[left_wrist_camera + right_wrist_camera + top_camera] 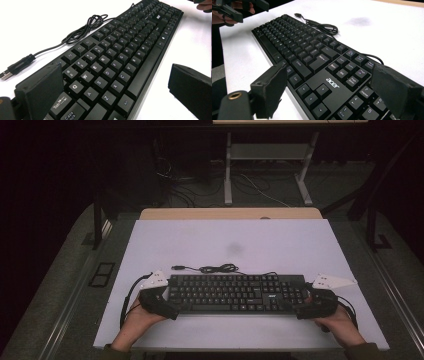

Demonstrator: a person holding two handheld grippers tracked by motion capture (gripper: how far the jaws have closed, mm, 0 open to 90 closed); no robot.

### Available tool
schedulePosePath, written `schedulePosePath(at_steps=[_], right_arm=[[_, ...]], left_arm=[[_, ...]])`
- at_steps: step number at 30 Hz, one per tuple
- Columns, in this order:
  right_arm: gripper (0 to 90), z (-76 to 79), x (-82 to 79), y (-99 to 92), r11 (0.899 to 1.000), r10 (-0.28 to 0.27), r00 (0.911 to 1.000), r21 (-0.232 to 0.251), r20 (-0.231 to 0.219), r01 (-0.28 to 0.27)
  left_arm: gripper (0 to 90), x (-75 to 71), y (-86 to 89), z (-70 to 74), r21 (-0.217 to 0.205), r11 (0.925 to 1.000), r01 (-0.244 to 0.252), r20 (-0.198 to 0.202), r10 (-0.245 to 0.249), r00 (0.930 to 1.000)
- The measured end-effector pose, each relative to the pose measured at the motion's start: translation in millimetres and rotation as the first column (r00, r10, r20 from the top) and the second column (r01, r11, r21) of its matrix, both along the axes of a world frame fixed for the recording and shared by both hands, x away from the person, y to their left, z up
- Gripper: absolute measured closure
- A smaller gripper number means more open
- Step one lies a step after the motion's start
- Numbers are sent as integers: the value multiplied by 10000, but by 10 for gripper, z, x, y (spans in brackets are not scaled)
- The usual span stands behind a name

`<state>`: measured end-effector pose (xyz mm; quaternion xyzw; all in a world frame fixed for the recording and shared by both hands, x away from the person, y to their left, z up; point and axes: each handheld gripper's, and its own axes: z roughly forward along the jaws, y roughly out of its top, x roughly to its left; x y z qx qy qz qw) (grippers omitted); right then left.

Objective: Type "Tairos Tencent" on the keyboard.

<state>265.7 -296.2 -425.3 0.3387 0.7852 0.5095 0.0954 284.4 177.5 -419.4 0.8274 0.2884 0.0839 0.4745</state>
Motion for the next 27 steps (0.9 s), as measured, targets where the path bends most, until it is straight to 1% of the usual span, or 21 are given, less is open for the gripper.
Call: schedulePosePath(at_steps=[3, 8, 16, 21, 25, 27], right_arm=[[136, 4, 3, -10, 10000, 0, 10000, 93, 65, 0], [136, 12, 10, -7, 9999, -21, 10000, 141, 42, 20], [136, 24, 40, 54, 9995, 97, 9999, 297, 37, -98], [136, 30, 58, 107, 9995, 198, 9998, 228, -48, -197], [136, 43, 64, 153, 9994, 278, 9996, 209, -107, -275], [137, 50, 69, 172, 9991, 329, 9992, 274, -246, -323]], left_arm=[[0, 4, -7, 5, 0, 10000, -33, 37, 33, 10000], [0, 5, -6, 5, 13, 10000, -54, 45, 54, 10000], [0, -2, 8, 1, 6, 10000, -84, -47, 84, 10000], [0, 8, 2, -13, 24, 10000, -29, -128, 29, 9999], [0, 11, -7, -11, 22, 10000, 13, -72, -13, 10000], [0, 12, -16, -14, 30, 10000, 44, -80, -44, 10000]])
